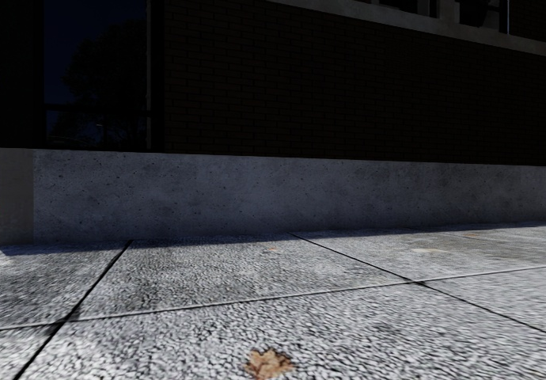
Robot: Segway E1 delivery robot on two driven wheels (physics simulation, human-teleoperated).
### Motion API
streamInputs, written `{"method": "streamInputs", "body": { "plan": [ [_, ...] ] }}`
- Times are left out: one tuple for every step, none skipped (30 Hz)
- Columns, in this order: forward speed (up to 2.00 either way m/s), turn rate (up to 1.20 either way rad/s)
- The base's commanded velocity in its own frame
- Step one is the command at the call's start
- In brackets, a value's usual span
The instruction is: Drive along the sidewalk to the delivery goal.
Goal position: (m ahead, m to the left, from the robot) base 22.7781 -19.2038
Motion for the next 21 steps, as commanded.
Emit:
{"method": "streamInputs", "body": {
  "plan": [
    [0.0,0.0],
    [0.0,0.0],
    [0.0,0.0],
    [0.0,0.0],
    [0.0,0.0],
    [0.0,0.0],
    [0.0,0.0],
    [0.0,0.0],
    [0.0,0.0],
    [0.0,0.0],
    [0.0,0.0],
    [0.0,0.0],
    [0.0,0.0],
    [0.0,0.0],
    [0.0,0.0],
    [0.0,0.0],
    [0.0,0.0],
    [0.0,0.0],
    [0.0,0.0],
    [0.0,0.0],
    [0.0,0.0]
  ]
}}
